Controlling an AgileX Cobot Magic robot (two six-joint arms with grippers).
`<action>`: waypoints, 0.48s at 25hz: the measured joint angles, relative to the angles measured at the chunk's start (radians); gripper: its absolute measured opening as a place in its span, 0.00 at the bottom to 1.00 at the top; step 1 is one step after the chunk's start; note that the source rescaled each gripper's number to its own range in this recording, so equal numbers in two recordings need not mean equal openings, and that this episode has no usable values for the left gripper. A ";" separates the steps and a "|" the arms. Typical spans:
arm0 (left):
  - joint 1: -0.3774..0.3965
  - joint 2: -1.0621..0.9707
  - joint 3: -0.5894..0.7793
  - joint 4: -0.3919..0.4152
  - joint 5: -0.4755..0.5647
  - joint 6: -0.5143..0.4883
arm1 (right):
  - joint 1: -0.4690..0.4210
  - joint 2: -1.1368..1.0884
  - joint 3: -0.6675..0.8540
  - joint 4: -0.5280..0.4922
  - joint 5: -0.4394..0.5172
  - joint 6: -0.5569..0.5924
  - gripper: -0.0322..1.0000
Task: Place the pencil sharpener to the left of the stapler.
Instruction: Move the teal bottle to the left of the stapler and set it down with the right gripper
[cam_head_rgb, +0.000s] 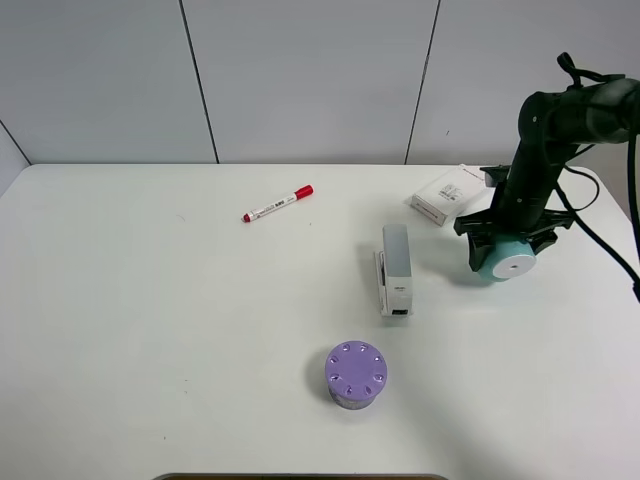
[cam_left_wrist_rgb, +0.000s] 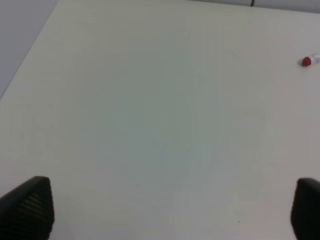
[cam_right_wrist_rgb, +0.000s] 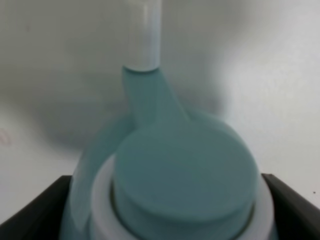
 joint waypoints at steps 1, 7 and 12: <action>0.000 0.000 0.000 0.000 0.000 0.000 | 0.000 -0.010 0.000 0.000 0.000 0.000 0.03; 0.000 0.000 0.000 0.000 0.000 0.000 | 0.000 -0.087 0.000 0.006 0.000 0.000 0.03; 0.000 0.000 0.000 0.000 0.000 0.000 | 0.000 -0.153 -0.019 0.072 0.007 0.000 0.03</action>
